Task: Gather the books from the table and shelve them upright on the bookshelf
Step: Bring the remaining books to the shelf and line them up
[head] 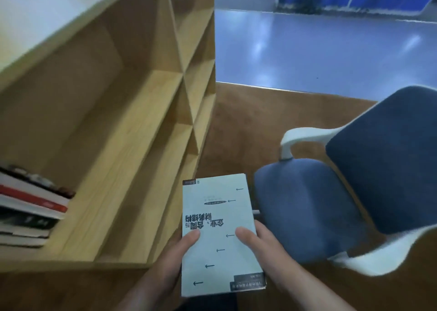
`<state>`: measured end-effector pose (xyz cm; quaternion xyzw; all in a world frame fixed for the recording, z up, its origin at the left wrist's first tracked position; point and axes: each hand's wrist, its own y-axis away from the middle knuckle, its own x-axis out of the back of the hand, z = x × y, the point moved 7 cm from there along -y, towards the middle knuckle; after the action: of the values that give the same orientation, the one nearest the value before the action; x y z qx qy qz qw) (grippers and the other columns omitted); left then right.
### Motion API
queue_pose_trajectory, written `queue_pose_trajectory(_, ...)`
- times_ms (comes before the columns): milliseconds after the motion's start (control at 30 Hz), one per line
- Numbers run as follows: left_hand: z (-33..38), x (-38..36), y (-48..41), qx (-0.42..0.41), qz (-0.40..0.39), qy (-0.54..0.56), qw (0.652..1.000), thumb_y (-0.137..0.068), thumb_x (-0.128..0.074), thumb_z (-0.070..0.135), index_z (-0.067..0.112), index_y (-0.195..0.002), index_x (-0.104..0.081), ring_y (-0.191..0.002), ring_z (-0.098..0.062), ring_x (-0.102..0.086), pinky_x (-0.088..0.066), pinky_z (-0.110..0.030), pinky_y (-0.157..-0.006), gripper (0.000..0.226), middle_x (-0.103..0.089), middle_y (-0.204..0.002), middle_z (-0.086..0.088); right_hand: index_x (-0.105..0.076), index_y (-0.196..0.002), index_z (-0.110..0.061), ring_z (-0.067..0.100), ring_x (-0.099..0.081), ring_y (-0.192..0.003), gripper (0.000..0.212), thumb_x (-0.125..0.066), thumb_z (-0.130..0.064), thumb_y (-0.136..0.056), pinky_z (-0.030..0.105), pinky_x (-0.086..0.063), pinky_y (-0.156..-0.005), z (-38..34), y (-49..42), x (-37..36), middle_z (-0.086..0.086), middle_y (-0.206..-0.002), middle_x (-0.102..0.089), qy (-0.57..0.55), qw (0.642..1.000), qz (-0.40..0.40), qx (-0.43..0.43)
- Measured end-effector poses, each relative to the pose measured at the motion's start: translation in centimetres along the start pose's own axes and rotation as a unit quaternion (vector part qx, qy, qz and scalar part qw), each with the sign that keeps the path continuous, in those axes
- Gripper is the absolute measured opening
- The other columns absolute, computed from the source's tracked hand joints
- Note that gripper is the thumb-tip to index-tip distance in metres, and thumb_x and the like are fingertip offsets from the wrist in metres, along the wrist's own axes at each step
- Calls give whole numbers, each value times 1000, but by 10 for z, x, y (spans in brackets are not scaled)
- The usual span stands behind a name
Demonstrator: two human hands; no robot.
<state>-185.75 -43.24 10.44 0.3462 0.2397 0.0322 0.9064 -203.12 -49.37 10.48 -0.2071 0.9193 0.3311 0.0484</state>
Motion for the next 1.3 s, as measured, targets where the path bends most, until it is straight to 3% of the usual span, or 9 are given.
queue_pose_trajectory(167, 50, 29, -5, -84, 80, 21, 993, -69, -73, 42, 11, -129, -61, -109, -45, -67, -53, -58, -94, 68, -70, -122, -22, -59, -131, -9, 27, -75, -105, 37, -66, -22, -97, 38, -62, -85, -38, -56, -33, 7, -116, -77, 41, 997, -66, -10)
queue_pose_trajectory(367, 81, 73, -2, -143, 212, 110, 961, -74, -68, 32, 6, -125, -63, -99, -39, -72, -61, -47, -79, 57, -75, -112, -19, -53, -137, -10, 37, -71, -112, 92, -88, -54, -64, 62, -51, -100, -89, -119, -91, 14, -125, -72, 131, 972, -190, -34)
queue_pose_trajectory(500, 109, 89, -3, -183, 266, 190, 927, -81, -78, 29, 14, -124, -65, -92, -30, -76, -62, -37, -68, 48, -77, -108, -11, -56, -137, -20, 30, -73, -108, 107, -89, -68, -48, 55, -54, -99, -132, -161, -136, 6, -122, -74, 217, 937, -272, -34)
queue_pose_trajectory(667, 138, 111, -21, -235, 334, 277, 869, -59, -91, 44, 18, -136, -58, -111, -34, -70, -60, -47, -81, 88, -70, -126, -11, -58, -136, -25, 27, -73, -110, 75, -78, -56, -71, 49, -56, -96, -184, -205, -187, 2, -123, -74, 274, 888, -365, -58)
queue_pose_trajectory(800, 149, 127, -36, -275, 399, 337, 807, -70, -89, 42, 17, -142, -52, -116, -36, -67, -56, -52, -90, 85, -68, -130, -12, -60, -130, -21, 29, -76, -99, 41, -72, -33, -92, 43, -62, -81, -204, -240, -219, 5, -111, -78, 307, 858, -405, -72)
queue_pose_trajectory(933, 156, 141, -41, -292, 439, 357, 771, -46, -93, 56, 22, -150, -42, -137, -33, -49, -38, -56, -113, 121, -50, -150, -7, -62, -124, -24, 34, -76, -99, 46, -81, -28, -82, 51, -60, -86, -212, -261, -253, 7, -110, -78, 300, 840, -443, -89)
queue_pose_trajectory(1000, 160, 152, -36, -346, 451, 333, 752, -50, -89, 53, 23, -145, -49, -140, -27, -42, -32, -50, -117, 107, -45, -150, -8, -61, -125, -23, 31, -76, -100, 59, -83, -33, -71, 44, -62, -80, -212, -270, -273, 5, -111, -78, 307, 825, -470, -70)
queue_pose_trajectory(1100, 179, 176, -29, -395, 491, 298, 717, -51, -82, 45, 26, -111, -69, -116, -26, -60, -44, -49, -105, 65, -63, -125, -14, -60, -128, -22, 31, -75, -102, 73, -82, -38, -60, 41, -62, -79, -205, -283, -301, 6, -115, -77, 320, 800, -507, -35)
queue_pose_trajectory(1300, 182, 214, -27, -463, 576, 211, 640, -64, -75, 34, 31, -120, -63, -97, -15, -74, -61, -33, -74, 57, -76, -112, 4, -63, -115, -14, 20, -79, -79, 57, -78, -28, -62, 27, -59, -57, -188, -319, -343, 0, -90, -82, 333, 784, -522, 41)
